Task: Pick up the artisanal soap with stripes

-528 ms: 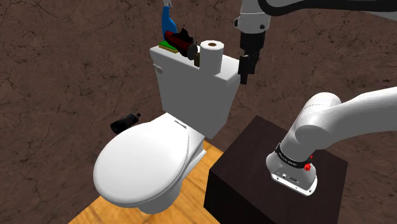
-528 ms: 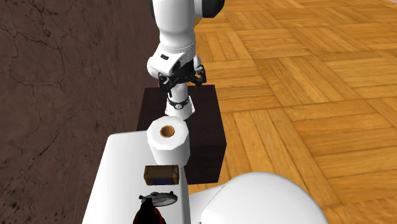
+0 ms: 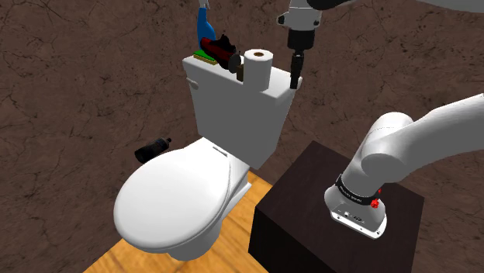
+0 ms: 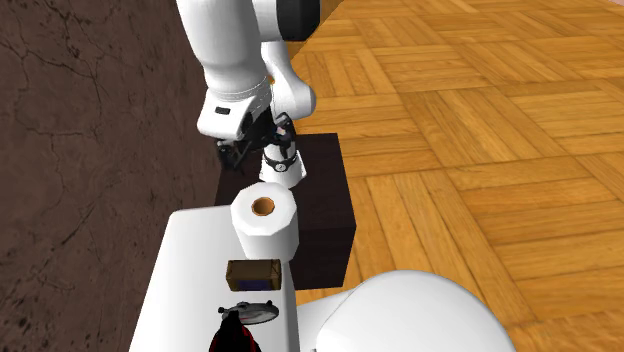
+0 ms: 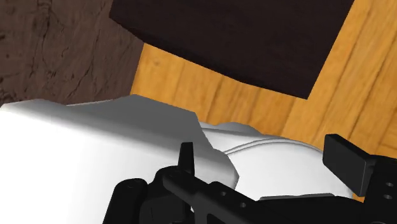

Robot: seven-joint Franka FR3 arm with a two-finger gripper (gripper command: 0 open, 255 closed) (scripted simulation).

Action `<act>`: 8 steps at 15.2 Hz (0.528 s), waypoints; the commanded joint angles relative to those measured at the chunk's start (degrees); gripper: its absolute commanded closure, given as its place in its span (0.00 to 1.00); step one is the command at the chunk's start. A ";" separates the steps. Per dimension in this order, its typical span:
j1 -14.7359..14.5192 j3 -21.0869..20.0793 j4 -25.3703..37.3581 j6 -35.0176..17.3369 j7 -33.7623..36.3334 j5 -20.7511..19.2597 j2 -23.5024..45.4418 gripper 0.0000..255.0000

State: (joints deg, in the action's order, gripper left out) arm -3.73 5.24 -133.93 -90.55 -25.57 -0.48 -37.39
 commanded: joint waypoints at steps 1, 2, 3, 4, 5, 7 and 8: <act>-1.07 3.01 2.46 -1.66 -7.36 -0.86 3.20 0.00; -1.64 4.40 3.88 -2.44 -10.79 -1.01 5.01 0.00; -2.26 5.77 5.42 -3.15 -14.21 -1.03 6.89 0.00; -2.90 7.09 7.06 -3.79 -17.63 -0.91 8.83 0.00; -3.54 8.36 8.81 -4.35 -21.07 -0.65 10.84 0.00; -4.82 10.73 12.64 -5.18 -27.97 0.32 15.04 0.00; -5.46 11.85 14.71 -5.44 -31.43 1.00 17.22 0.00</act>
State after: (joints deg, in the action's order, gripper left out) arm -8.51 15.82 -121.17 -95.33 -52.94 -0.06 -22.55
